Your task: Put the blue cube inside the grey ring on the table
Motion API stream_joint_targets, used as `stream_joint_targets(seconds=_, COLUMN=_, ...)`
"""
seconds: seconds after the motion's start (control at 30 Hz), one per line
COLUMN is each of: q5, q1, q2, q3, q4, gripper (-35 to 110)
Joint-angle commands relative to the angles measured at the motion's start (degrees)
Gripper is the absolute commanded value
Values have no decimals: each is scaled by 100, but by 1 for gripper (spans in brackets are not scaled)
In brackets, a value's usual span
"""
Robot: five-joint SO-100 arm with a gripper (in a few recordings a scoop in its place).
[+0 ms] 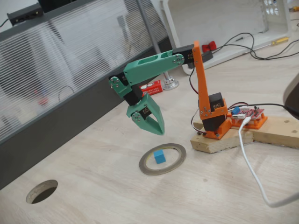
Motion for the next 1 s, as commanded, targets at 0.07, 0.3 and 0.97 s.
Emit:
stream_joint_targets(seconds=0.07, q5=44, q1=88, q2=1011, q3=229, q4=114, gripper=2)
stream_joint_targets(seconds=0.3, q5=44, q1=88, q2=1503, q3=1600, q4=62, gripper=2)
stream_joint_targets(seconds=0.97, q5=35, q1=141, q2=2646, q3=2769, q4=-334, gripper=2)
